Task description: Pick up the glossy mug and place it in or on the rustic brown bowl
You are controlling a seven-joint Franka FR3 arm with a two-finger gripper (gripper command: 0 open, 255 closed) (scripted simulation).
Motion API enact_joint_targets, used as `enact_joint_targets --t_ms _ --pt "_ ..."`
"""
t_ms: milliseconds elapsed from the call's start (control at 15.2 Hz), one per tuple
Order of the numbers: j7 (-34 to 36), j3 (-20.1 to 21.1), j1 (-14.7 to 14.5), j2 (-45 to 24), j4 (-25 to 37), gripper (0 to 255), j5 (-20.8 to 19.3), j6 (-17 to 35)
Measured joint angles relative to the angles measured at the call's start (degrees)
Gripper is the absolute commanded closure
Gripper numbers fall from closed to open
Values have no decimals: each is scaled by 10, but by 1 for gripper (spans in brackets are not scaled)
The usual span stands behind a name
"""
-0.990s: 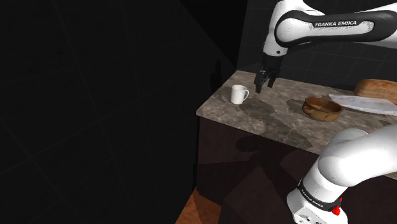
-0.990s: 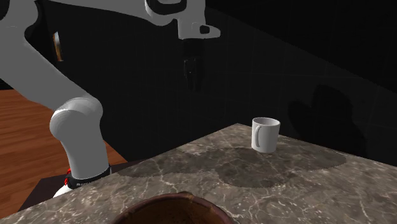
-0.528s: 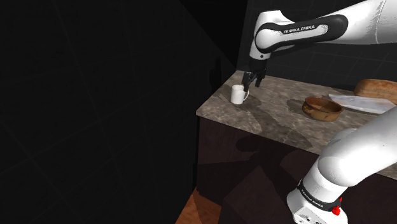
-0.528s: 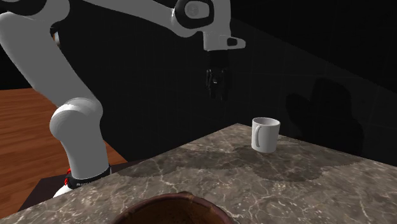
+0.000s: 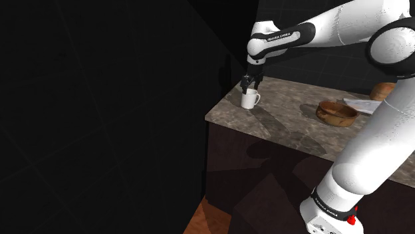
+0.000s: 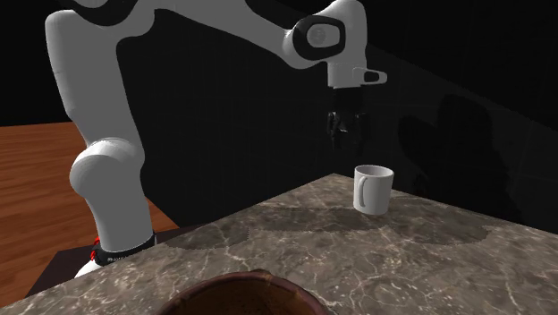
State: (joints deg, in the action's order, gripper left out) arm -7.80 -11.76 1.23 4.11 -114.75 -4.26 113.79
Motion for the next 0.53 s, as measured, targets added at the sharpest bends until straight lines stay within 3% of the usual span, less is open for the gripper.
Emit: enact_joint_targets --t_ms 264,528 --pt "-17 -7 6 -70 48 0 14 25" --pt "-20 -8 8 -88 41 0 17 50"
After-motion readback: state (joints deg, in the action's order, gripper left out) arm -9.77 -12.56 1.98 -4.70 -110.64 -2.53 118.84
